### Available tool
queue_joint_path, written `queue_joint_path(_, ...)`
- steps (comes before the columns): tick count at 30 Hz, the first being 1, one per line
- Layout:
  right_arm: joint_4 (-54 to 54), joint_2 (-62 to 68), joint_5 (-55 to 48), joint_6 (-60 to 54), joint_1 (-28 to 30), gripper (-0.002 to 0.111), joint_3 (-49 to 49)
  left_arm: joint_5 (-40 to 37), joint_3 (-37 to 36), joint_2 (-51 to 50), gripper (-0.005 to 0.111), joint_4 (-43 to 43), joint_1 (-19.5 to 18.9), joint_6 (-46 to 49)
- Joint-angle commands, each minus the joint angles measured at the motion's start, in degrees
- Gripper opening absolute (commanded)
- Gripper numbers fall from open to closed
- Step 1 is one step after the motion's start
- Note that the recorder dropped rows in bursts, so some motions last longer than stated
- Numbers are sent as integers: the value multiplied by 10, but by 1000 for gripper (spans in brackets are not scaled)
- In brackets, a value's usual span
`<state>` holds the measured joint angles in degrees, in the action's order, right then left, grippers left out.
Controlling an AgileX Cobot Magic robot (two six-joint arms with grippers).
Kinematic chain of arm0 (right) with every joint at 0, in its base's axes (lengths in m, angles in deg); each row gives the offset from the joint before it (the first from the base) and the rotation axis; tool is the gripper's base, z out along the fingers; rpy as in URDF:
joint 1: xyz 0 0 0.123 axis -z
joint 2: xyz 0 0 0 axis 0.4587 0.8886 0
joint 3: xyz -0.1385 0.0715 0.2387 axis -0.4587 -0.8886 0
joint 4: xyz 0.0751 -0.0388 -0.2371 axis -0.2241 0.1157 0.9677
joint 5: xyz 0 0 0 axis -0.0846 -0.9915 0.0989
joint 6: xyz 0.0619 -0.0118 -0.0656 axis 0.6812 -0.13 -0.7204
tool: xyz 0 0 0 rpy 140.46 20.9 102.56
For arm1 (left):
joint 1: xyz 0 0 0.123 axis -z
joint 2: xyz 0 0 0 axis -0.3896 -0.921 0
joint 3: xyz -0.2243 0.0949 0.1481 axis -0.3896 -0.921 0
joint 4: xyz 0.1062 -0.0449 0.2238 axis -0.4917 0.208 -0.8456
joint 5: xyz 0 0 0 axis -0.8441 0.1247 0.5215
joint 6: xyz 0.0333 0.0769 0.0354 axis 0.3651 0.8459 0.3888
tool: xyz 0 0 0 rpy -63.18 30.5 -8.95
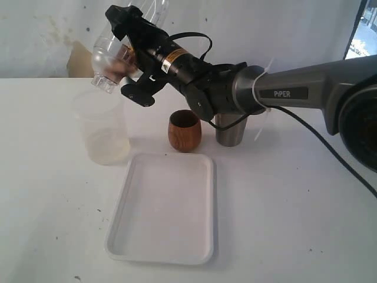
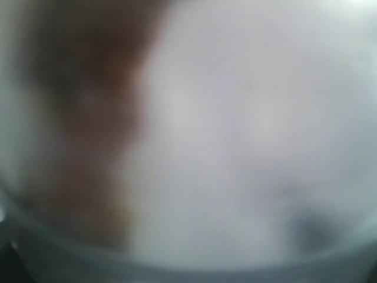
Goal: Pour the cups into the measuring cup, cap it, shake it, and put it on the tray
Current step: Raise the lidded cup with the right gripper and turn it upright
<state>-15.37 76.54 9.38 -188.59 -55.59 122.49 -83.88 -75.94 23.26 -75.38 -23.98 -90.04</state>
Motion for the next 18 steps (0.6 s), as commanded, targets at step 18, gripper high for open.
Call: queue_joint_path(18, -24, -9, 21, -9, 3, 0, 7, -1, -3, 2, 0, -1, 0, 0)
